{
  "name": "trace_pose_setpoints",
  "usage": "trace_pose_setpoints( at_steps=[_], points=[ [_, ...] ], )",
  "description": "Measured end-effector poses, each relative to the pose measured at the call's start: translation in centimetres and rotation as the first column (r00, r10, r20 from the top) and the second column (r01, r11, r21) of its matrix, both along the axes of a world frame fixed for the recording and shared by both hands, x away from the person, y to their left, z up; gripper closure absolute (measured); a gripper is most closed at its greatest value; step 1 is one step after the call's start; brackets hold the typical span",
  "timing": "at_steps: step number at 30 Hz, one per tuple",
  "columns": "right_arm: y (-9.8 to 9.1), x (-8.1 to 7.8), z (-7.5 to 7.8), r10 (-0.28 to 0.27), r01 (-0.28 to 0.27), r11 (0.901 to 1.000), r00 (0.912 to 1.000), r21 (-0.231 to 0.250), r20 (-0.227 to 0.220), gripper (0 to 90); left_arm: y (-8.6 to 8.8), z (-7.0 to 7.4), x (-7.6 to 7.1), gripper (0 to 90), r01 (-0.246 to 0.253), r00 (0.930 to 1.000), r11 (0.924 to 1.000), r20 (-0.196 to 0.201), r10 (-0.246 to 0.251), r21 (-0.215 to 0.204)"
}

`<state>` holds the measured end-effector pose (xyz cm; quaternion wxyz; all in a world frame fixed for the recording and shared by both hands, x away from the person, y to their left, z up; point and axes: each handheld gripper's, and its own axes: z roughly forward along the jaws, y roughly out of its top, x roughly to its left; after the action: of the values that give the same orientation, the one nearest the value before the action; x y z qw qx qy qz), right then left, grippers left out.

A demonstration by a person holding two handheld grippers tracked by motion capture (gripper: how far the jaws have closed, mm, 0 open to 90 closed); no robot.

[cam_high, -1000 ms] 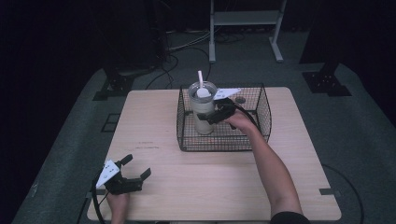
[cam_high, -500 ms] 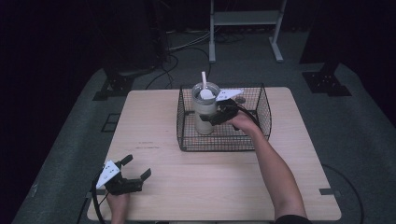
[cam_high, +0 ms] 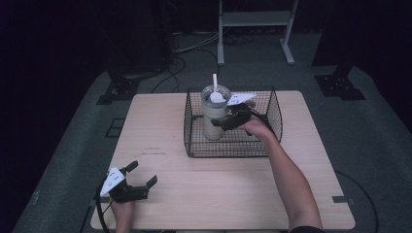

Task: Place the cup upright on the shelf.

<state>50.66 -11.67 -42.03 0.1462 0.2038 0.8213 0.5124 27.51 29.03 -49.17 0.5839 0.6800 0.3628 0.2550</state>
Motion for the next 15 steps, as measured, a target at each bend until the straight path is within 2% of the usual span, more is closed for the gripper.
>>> trace_pose_setpoints(
  at_steps=[7,15],
  points=[
    [-0.3,-0.3,0.5,0.003,-0.003,0.9999,0.9999,-0.014,0.010,8.3,0.0,0.0,0.0,0.0,-0.002,1.0000,1.0000,0.000,0.002,0.002],
    [-1.6,-1.0,1.5,-0.030,0.031,0.9990,0.9995,-0.032,0.010,8.4,-0.1,0.0,0.0,0.0,-0.002,1.0000,1.0000,-0.001,0.002,0.002]
  ],
)
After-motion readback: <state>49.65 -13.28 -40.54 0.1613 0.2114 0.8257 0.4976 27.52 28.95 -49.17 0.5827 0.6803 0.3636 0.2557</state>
